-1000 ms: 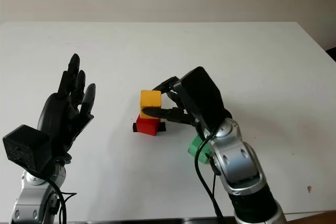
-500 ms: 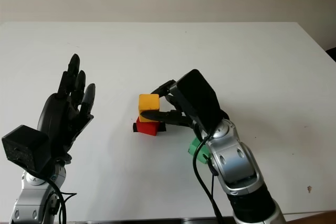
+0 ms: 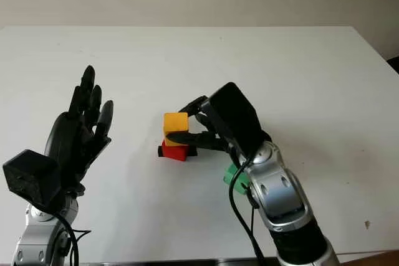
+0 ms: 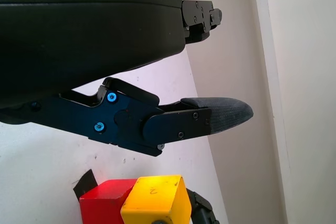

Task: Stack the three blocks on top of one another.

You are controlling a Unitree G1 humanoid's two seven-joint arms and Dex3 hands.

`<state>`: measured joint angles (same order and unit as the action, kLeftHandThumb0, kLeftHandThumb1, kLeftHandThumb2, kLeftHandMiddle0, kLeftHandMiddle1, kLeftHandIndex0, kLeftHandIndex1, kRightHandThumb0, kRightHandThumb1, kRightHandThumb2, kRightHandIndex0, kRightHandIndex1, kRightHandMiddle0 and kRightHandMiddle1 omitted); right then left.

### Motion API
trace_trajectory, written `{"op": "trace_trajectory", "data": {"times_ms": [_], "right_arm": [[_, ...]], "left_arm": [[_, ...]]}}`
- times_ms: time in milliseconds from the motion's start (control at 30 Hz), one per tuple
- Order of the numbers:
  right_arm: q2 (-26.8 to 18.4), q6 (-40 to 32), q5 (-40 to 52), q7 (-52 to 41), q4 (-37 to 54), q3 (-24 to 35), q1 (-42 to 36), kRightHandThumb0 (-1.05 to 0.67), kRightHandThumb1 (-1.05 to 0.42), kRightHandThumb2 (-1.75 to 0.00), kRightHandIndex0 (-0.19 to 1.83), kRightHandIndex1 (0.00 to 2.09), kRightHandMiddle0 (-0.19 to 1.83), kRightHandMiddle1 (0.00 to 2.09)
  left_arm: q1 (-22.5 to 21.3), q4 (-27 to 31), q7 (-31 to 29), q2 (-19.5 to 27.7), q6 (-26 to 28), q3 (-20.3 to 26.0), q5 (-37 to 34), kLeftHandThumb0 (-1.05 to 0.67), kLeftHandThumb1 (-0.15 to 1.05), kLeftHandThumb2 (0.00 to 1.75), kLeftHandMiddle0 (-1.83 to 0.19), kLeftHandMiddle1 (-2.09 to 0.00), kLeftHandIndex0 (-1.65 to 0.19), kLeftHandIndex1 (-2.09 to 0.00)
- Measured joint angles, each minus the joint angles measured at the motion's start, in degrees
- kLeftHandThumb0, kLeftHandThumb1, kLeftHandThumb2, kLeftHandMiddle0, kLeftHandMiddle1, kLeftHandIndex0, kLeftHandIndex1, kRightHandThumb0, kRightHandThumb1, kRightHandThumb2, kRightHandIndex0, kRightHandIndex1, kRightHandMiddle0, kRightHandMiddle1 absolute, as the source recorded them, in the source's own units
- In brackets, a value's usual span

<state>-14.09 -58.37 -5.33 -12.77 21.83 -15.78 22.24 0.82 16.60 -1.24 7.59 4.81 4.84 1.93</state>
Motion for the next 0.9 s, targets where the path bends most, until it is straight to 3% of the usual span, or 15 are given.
{"op": "trace_trajectory", "data": {"times_ms": [600,700,767,833,900], "right_arm": [[-0.54,1.27,-0.28,-0.84,-0.35,-0.17,-0.04,-0.41,-1.00,-0.05,0.20,0.05,0.17,1.54],[-0.91,2.11,-0.27,-1.75,-0.92,-0.19,-0.03,-0.44,-0.97,-0.05,0.17,0.04,0.09,1.26],[-1.67,2.75,-0.34,-2.69,-1.30,-0.50,-0.03,-0.49,-0.94,-0.05,0.07,0.04,0.06,0.81],[-3.12,5.26,-0.79,-3.96,-1.66,-1.27,-0.05,-0.54,-0.93,-0.05,0.02,0.04,0.05,0.50],[-4.99,9.23,-1.35,-5.43,-2.08,-2.07,-0.13,-0.57,-0.92,-0.05,-0.03,0.03,0.02,0.38]], "left_arm": [[0.00,0.00,0.00,-0.08,0.01,0.00,0.10,-0.66,1.05,0.53,0.09,-0.05,0.08,-0.06],[0.00,0.00,-0.01,-0.08,0.01,0.00,0.10,-0.65,1.05,0.53,0.09,-0.05,0.08,-0.06],[0.01,0.00,-0.01,-0.09,0.01,0.01,0.05,-0.66,1.05,0.52,0.09,-0.05,0.08,-0.05],[0.00,0.00,-0.01,-0.09,0.11,0.01,0.06,-0.66,1.05,0.52,0.09,-0.05,0.08,-0.05],[0.00,0.00,-0.01,-0.10,0.29,0.01,0.08,-0.66,1.05,0.52,0.09,-0.05,0.08,-0.06]]}}
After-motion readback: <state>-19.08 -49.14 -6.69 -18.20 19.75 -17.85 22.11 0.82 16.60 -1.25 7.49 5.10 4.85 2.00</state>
